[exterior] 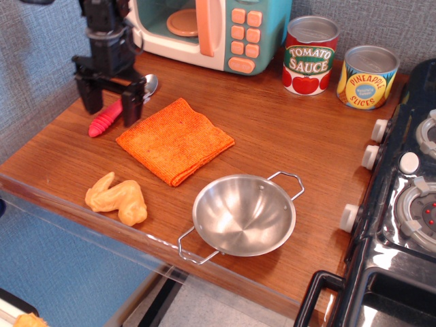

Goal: Place the spoon between the metal bowl and the can with the red label.

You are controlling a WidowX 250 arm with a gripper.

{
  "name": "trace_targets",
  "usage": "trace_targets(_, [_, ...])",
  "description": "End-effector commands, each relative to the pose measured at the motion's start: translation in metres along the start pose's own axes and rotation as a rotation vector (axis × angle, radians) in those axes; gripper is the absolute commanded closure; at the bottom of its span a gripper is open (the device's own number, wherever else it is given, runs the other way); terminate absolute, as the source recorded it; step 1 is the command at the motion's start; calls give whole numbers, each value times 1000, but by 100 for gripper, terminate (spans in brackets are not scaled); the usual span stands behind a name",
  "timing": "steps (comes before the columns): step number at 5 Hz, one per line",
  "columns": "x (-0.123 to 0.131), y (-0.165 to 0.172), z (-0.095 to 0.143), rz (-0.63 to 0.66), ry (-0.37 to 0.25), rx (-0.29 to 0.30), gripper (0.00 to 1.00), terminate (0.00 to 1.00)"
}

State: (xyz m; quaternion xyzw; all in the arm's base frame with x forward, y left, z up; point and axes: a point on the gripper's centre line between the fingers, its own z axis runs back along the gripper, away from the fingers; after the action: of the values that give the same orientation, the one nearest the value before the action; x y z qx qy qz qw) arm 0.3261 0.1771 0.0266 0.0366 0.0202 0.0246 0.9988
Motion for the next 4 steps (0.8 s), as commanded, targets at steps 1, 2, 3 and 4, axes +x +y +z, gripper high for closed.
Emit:
trace_targets(1, [16, 23, 0, 7, -80, -25, 0, 0])
trace_targets(2, [17, 24, -4, 8, -79, -42, 0, 0])
trace_targets(3, [17, 16, -9, -24, -82, -39, 100, 0])
trace_targets(4, [14, 13, -9, -45, -97, -38, 100, 0])
